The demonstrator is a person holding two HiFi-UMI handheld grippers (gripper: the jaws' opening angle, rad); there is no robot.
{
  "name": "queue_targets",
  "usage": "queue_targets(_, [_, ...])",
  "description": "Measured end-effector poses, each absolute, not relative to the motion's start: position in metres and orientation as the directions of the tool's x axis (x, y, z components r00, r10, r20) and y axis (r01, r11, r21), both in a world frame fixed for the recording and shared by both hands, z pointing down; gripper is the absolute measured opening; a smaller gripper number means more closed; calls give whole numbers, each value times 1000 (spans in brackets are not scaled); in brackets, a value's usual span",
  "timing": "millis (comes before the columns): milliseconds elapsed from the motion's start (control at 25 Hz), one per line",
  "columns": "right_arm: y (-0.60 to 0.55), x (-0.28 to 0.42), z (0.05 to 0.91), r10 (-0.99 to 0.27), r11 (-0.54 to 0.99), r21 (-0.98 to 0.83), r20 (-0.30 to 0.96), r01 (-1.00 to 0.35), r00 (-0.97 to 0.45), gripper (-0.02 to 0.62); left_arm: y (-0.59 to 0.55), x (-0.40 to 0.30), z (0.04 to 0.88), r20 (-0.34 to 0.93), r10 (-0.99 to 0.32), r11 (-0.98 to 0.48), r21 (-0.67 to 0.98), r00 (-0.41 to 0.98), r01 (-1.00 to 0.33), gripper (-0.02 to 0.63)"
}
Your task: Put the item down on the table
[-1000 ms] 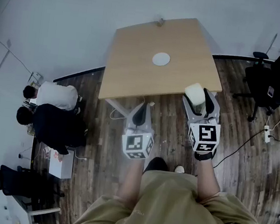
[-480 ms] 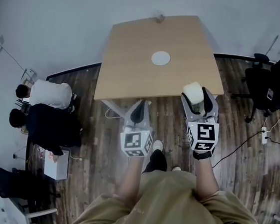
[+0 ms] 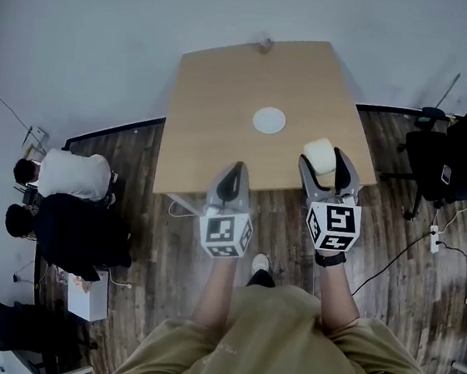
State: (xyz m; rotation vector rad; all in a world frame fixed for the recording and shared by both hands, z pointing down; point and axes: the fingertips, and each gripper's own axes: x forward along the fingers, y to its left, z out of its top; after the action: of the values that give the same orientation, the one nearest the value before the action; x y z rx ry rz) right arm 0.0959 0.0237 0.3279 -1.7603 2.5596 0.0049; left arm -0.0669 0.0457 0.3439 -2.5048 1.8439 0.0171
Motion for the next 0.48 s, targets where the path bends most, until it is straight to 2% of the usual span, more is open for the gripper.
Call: queue_targets(480, [-43, 50, 329, -960, 279, -1, -12, -960, -278, 324, -27, -119, 358, 6, -929, -371, 26, 371, -928, 2])
